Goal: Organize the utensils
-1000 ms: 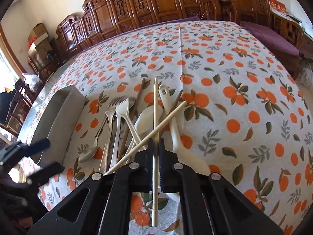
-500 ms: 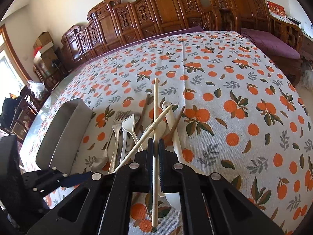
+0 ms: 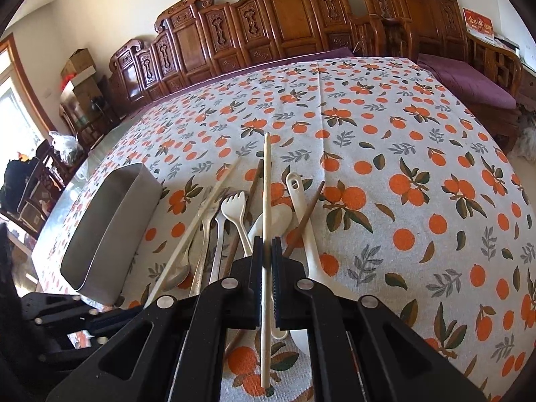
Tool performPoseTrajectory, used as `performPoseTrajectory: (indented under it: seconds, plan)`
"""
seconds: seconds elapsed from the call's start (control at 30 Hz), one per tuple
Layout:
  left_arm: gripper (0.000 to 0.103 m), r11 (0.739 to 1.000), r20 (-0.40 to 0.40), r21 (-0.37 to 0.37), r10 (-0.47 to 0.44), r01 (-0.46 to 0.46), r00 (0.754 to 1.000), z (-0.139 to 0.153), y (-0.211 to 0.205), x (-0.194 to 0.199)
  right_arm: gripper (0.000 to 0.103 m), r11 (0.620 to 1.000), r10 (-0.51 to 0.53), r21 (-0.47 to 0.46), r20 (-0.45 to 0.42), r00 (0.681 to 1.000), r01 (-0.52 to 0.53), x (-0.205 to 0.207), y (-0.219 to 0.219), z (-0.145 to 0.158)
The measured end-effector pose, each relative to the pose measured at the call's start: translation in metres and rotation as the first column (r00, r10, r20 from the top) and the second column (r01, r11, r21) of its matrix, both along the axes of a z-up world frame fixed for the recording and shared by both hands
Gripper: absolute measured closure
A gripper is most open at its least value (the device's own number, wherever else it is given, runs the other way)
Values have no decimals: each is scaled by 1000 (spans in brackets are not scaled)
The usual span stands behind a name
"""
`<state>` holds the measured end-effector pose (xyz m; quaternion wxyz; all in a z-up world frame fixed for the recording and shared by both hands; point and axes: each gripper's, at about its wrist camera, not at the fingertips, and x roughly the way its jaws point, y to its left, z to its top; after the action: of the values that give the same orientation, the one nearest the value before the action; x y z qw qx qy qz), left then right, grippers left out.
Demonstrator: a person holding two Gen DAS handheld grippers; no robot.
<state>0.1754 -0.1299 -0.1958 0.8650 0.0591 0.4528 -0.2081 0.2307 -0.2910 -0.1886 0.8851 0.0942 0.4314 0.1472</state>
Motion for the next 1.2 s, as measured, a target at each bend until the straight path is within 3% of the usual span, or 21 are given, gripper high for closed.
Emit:
performPoseTrajectory:
  seconds: [0.33,0.67,0.97,1.2]
  plan:
    - [99,999,50,-31,38,-37,998,37,32,-19,97,999,37,-17,17,999,-37,-9,13,3]
    - [99,994,66,-23,106,-104,992,53,87,-19,97,998,61,-28,28,998,-60,-14,28,9]
    - [99,980,12,-36,195,-195,981,47,138,2,97,996,82,-50,59,995,-80,-24,51,39]
    - [99,979,-41,-6,204,-204,978,34,155,12,97,991,130,-56,90,987,-125,-26,77,62]
